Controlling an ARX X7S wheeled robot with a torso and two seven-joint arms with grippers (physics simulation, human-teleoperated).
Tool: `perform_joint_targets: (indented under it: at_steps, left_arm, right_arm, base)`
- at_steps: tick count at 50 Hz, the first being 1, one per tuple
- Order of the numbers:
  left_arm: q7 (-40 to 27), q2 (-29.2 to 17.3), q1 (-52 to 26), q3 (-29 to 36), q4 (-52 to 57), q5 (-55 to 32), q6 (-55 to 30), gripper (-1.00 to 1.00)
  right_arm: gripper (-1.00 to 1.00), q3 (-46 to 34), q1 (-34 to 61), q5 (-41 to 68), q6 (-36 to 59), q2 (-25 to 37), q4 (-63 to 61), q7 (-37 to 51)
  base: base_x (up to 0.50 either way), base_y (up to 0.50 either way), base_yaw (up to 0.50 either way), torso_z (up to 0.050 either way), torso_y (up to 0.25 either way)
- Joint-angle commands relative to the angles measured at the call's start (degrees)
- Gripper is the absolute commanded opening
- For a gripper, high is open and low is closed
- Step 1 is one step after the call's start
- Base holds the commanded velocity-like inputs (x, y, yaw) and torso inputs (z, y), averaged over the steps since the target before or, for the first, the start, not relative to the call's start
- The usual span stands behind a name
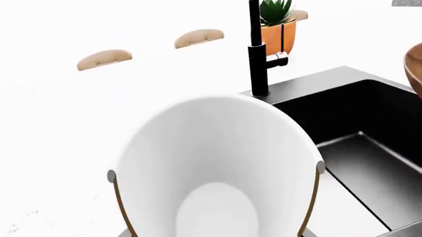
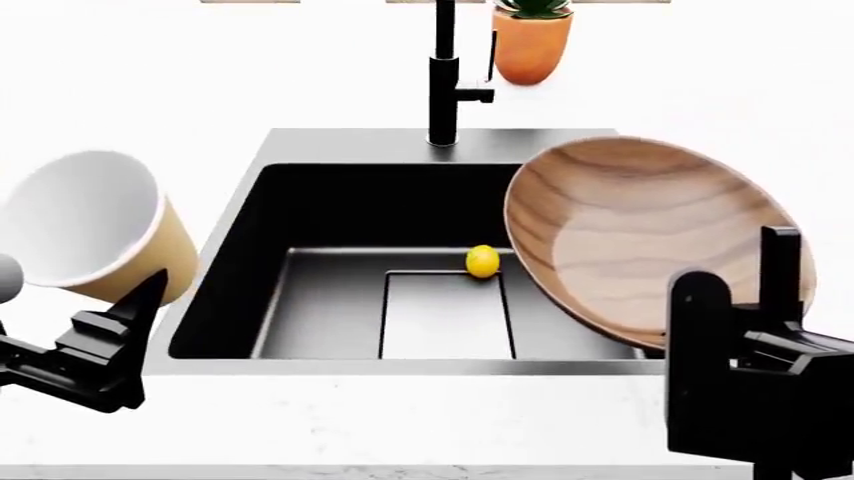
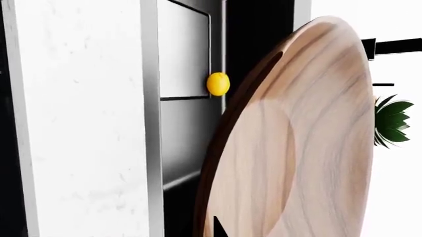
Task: Pick the bowl and cup and place them in the sink. Then turn on the water.
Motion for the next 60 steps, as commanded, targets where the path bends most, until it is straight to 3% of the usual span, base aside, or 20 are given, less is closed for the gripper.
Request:
perform_joint_targets:
  at_steps: [1, 30, 60]
  left_arm:
    - [-0.3, -0.3, -0.2, 0.7, -0.1, -0.4, 0.7, -1.0]
    - [0.7, 0.3, 0.2, 0.9, -0.1, 0.9, 0.8, -1.0]
    - [1.1, 0.3, 0.9, 0.2, 0.2, 1.2, 1.2, -1.0]
  right_arm:
    - [-1.0, 0.3, 2.4, -0.3, 0.0, 0.3, 0.1, 1.1]
    - [-1.0, -3.8, 5.7, 1.5, 0.5, -0.4, 0.1, 3.0]
    - [-1.0, -6.1, 8.3, 5.5, 0.2, -1.8, 0.6, 5.0]
  base:
    - [0.17, 0.0, 0.0, 0.0, 0.0]
    - [0.34, 0.0, 0.0, 0.0, 0.001]
    - [0.06, 0.0, 0.0, 0.0, 0.001]
